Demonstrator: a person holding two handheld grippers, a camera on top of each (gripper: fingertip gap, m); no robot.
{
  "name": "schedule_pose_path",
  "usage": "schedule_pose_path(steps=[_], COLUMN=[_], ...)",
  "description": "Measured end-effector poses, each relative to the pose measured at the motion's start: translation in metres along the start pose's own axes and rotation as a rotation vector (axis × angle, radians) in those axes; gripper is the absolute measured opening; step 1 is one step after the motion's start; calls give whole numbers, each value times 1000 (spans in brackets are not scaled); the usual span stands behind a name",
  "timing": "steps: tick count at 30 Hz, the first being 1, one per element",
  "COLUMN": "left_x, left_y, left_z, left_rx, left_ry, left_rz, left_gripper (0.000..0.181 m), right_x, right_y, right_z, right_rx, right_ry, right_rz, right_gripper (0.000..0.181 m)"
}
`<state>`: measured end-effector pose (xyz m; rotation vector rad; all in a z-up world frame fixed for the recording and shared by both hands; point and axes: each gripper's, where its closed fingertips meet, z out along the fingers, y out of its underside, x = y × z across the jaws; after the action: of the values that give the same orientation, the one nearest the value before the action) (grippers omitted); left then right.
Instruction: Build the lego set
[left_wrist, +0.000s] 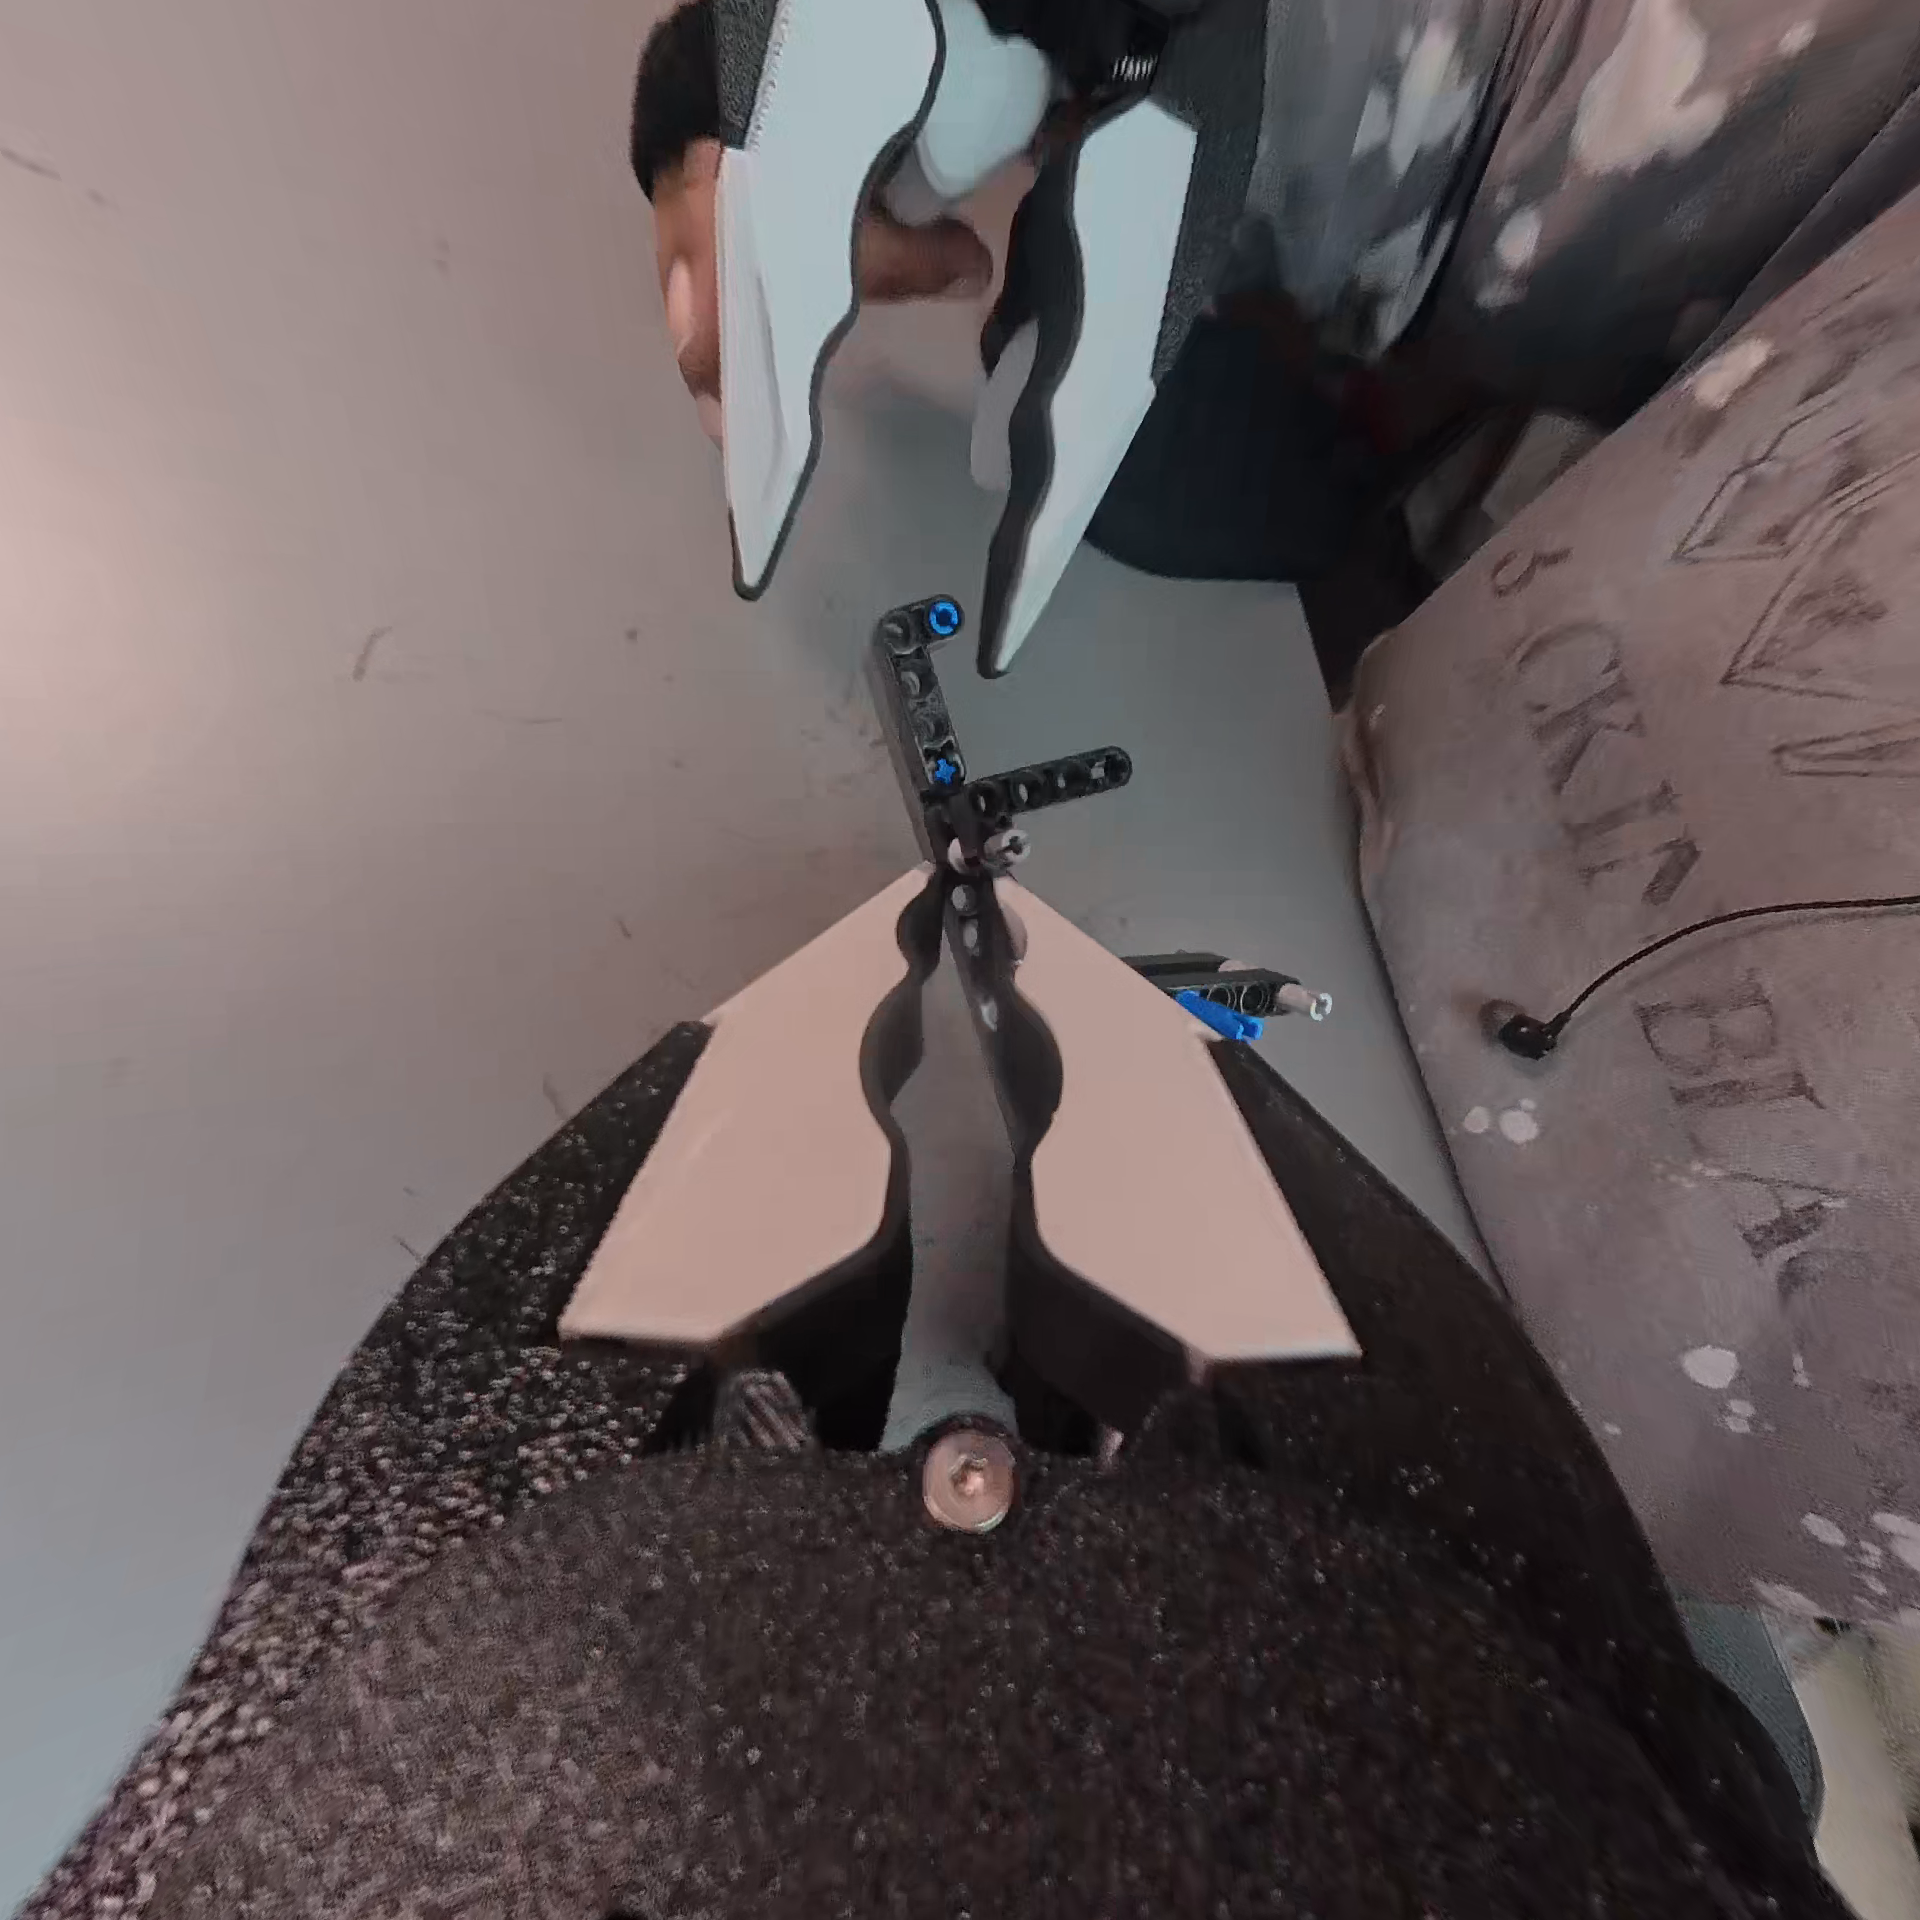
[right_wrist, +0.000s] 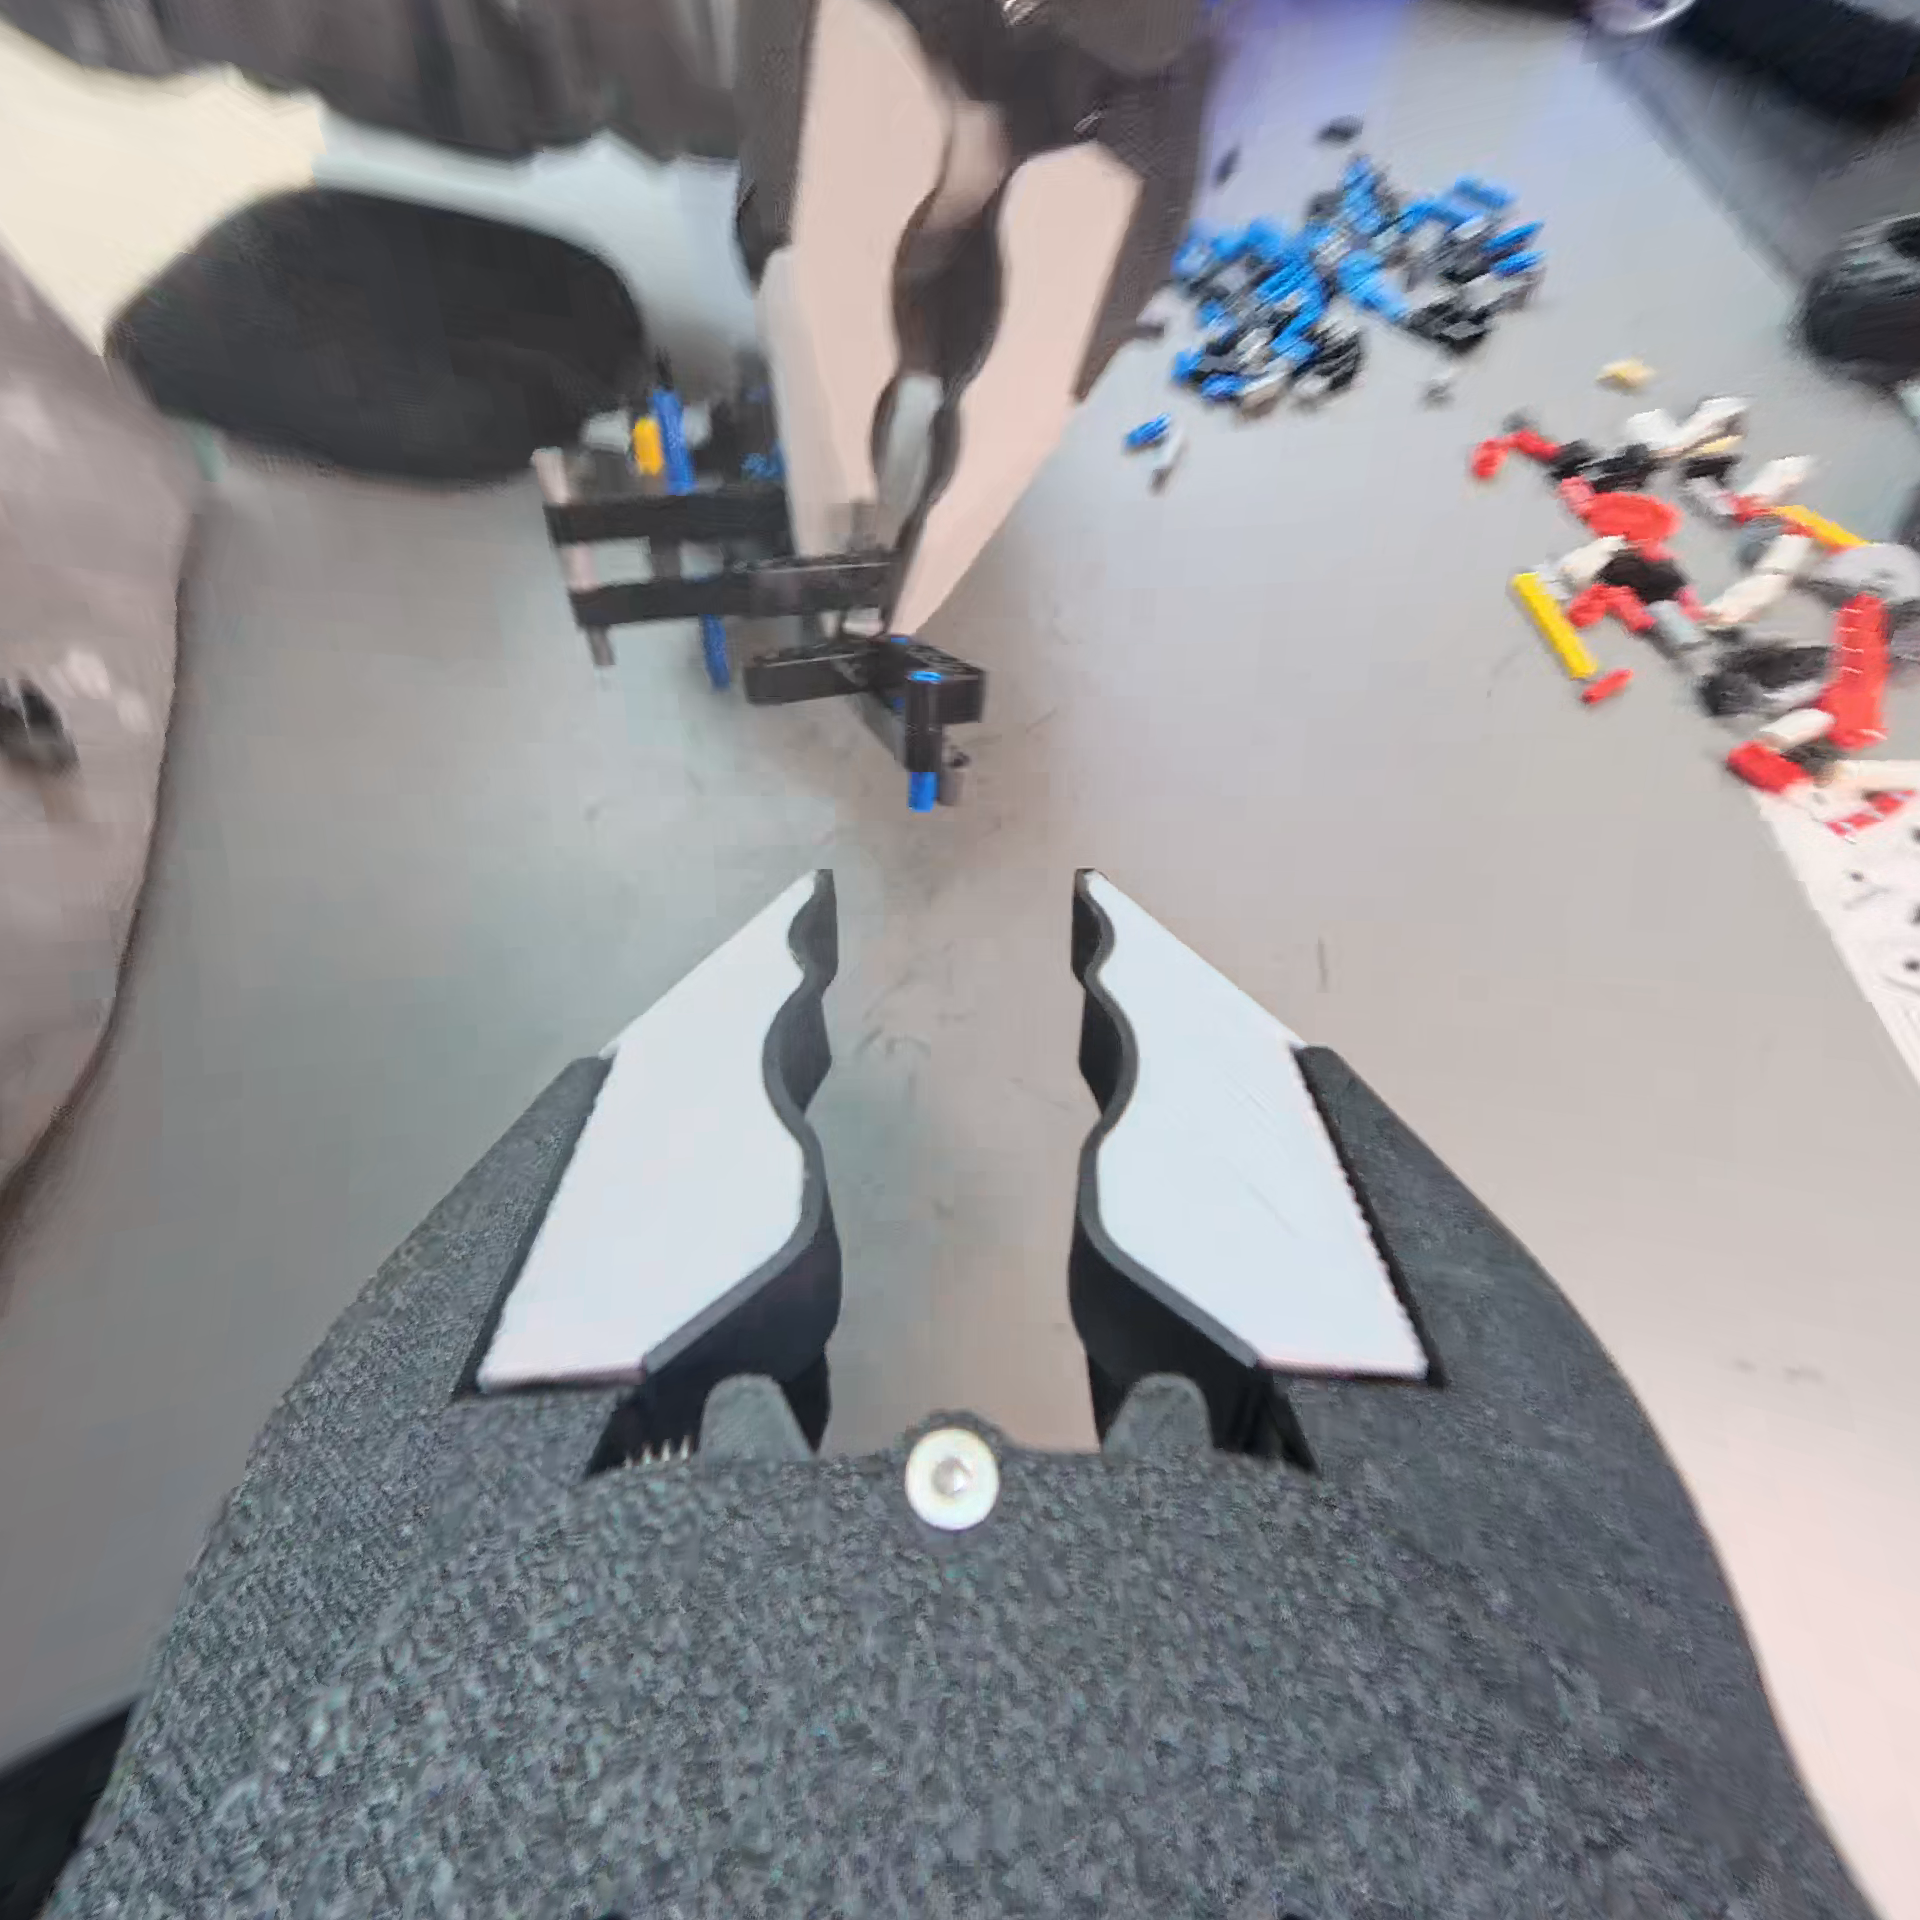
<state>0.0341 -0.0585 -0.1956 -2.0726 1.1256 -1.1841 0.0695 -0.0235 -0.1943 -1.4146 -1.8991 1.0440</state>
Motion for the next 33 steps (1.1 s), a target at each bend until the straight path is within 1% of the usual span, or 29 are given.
schedule_pose_path(steps=[1,3,5,7,9,11,12,14,17,19,22,24,25,27,28,30,32,33], left_x=[3,8,13,18,24,28,29,30,18,-2,-20,-38,-46,-60,-66,-75,-82,-86], left_y=[-6,-16,-26,-36,-44,-51,-52,-51,-45,-39,-36,-34,-32,-25,-21,-9,2,5], left_z=[-6,-16,-24,-32,-39,-43,-43,-41,-42,-51,-71,-85,-90,-91,-88,-79,-69,-65], left_rx=[69,195,305,403,482,537,545,538,520,529,606,643,645,583,523,359,231,198], left_ry=[7,9,3,8,24,30,30,14,-52,-116,-162,-237,-283,-380,-434,-521,-536,-539], left_rz=[-6,-16,-13,-9,-9,-7,-4,2,-27,-118,-210,-259,-279,-273,-239,-141,-92,-94], left_gripper=[8,7,7,2,2,2,1,2,3,3,11,17,21,31,32,36,40,42], right_x=[4,3,1,-8,-15,-15,-16,-10,-1,8,19,30,35,42,44,44,43,42], right_y=[-10,-29,-40,-53,-69,-83,-90,-93,-80,-72,-60,-51,-48,-43,-43,-43,-42,-40], right_z=[-7,-15,-14,-8,-6,-7,-8,-6,2,2,-3,-4,-5,-5,-4,-4,-3,-2], right_rx=[100,287,383,451,529,592,609,601,518,496,482,462,457,451,458,463,455,445], right_ry=[48,71,84,44,-2,-41,-76,-86,-64,-29,15,60,75,93,91,79,73,74], right_rz=[89,264,401,466,462,446,430,408,365,382,422,448,462,481,486,494,493,489], right_gripper=[38,33,32,33,32,33,33,24,16,17,17,17,17,17,17,17,17,17])
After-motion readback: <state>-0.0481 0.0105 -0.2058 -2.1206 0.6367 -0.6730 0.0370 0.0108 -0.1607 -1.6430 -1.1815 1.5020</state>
